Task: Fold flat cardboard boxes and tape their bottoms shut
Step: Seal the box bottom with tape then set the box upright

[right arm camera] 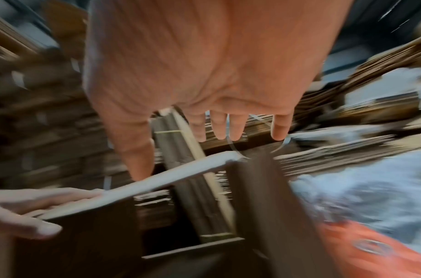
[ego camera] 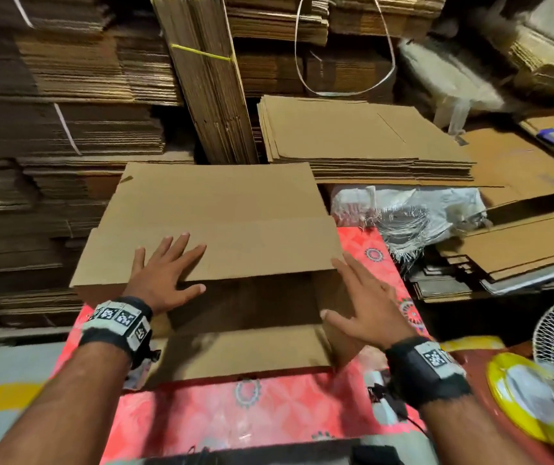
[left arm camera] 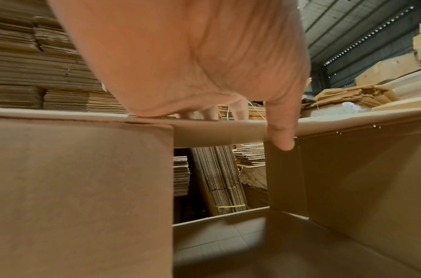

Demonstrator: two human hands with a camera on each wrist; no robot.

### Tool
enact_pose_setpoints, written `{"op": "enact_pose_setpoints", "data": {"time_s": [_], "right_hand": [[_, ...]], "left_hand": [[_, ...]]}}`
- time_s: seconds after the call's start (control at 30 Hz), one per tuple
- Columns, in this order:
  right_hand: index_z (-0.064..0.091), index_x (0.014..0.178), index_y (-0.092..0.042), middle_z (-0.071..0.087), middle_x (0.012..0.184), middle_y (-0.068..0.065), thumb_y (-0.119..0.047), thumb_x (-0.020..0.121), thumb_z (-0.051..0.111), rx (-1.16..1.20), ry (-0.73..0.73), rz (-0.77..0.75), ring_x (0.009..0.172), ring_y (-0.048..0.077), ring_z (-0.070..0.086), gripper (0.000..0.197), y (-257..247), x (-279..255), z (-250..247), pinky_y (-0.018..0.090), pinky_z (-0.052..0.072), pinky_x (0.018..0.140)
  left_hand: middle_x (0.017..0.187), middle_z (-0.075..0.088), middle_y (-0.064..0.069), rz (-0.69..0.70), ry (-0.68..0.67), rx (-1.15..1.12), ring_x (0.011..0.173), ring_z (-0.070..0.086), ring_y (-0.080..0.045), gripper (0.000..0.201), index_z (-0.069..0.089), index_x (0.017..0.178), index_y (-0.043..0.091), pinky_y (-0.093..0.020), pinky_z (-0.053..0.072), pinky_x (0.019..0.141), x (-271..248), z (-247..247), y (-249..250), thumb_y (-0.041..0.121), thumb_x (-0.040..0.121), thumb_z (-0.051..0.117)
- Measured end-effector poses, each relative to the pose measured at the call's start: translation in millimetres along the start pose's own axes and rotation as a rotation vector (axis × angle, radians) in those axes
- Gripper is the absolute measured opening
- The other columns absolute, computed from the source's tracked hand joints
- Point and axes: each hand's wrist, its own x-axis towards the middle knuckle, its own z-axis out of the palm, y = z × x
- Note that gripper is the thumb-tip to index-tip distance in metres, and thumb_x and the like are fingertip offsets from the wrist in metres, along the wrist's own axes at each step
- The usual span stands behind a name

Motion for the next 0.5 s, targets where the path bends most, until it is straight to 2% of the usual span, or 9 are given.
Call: {"op": "enact_pose_setpoints", "data": {"time_s": [0.07, 0.13, 0.23, 0.3, 0.37, 0.5], "right_hand": [[0.013, 0.161, -0.034, 0.005, 0.171, -0.006, -0.076, 0.078, 0.041, -0.017, 0.017, -0.113, 0.156, 0.014, 0.008, 0.097, -34, 33, 2, 0.053, 0.021, 0.119], [0.014, 0.162, -0.032, 0.005, 0.171, -0.004, -0.065, 0.092, 0.049, -0.029, 0.017, -0.182, 0.157, 0.016, 0.006, 0.085, -69, 68, 7, 0.053, 0.016, 0.122], [0.012, 0.163, -0.03, 0.0, 0.172, -0.003, -0.06, 0.101, 0.04, -0.057, -0.043, -0.178, 0.158, 0.019, 0.0, 0.074, -102, 111, 20, 0.057, 0.005, 0.124], [0.01, 0.163, -0.032, -0.001, 0.172, -0.004, -0.061, 0.103, 0.03, -0.097, -0.087, -0.13, 0.158, 0.018, -0.001, 0.069, -106, 125, 35, 0.057, 0.001, 0.123], [0.008, 0.163, -0.034, 0.0, 0.172, -0.006, -0.062, 0.103, 0.023, -0.152, -0.098, -0.092, 0.158, 0.017, 0.0, 0.067, -102, 128, 50, 0.057, 0.001, 0.123], [0.0, 0.162, -0.035, -0.003, 0.172, -0.006, -0.063, 0.103, 0.014, -0.201, -0.087, -0.086, 0.158, 0.018, -0.001, 0.067, -91, 130, 63, 0.057, 0.0, 0.124]], "left_hand": [[0.167, -0.017, 0.014, -0.011, 0.013, 0.011, 0.157, -0.008, -0.021, 0.09, 0.0, 0.157, 0.052, -0.062, -0.003, 0.12, -2, 2, 8, 0.08, 0.079, 0.036], [0.165, -0.022, 0.014, -0.024, 0.003, 0.036, 0.156, -0.012, -0.02, 0.092, -0.005, 0.157, 0.051, -0.06, -0.004, 0.12, -4, 6, 14, 0.079, 0.08, 0.037], [0.164, -0.026, 0.014, -0.031, -0.002, 0.013, 0.155, -0.017, -0.02, 0.093, -0.006, 0.158, 0.048, -0.058, -0.006, 0.121, -11, 5, 18, 0.073, 0.086, 0.047], [0.166, -0.023, 0.013, -0.057, -0.009, 0.013, 0.155, -0.016, -0.018, 0.094, -0.005, 0.159, 0.043, -0.054, -0.006, 0.122, -20, 2, 17, 0.073, 0.087, 0.047], [0.169, -0.017, 0.008, -0.172, 0.026, 0.023, 0.156, -0.013, -0.019, 0.096, -0.003, 0.161, 0.036, -0.051, -0.005, 0.123, -31, 5, 13, 0.074, 0.086, 0.044], [0.17, 0.0, -0.012, -0.592, 0.277, -0.066, 0.156, 0.0, -0.034, 0.101, 0.016, 0.161, 0.02, -0.054, 0.005, 0.124, -49, 16, 1, 0.065, 0.084, 0.063]]}}
